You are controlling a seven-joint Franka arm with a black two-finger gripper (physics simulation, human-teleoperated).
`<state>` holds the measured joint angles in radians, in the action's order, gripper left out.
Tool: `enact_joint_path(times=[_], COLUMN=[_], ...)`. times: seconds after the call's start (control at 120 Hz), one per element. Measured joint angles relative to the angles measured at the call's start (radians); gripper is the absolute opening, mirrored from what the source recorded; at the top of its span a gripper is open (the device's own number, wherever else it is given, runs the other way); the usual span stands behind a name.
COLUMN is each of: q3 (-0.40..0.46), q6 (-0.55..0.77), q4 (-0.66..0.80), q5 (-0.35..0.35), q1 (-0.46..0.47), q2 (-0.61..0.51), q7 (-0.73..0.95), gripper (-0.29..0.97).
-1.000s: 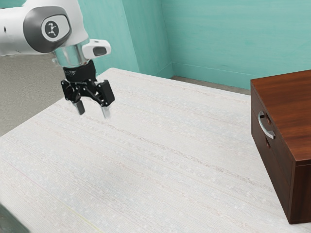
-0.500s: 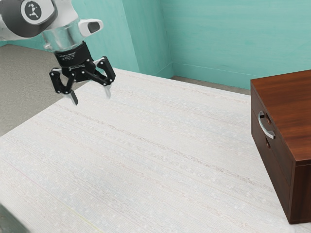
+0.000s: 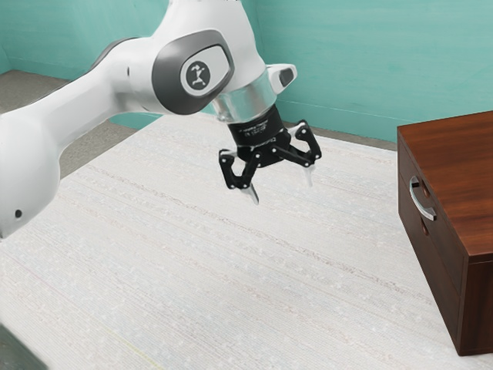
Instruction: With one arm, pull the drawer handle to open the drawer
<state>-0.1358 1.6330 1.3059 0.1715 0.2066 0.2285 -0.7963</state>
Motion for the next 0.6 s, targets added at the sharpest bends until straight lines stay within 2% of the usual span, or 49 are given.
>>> enact_joint_path(times=[0.35, 0.6], q3=[0.026, 0.077], q6=[0.271, 0.394], q4=[0.004, 0.005], q5=[0.051, 0.067], q1=[0.000, 0.001], q2=[0.069, 0.099], q7=[-0.108, -0.148], gripper=[0.68, 0.48])
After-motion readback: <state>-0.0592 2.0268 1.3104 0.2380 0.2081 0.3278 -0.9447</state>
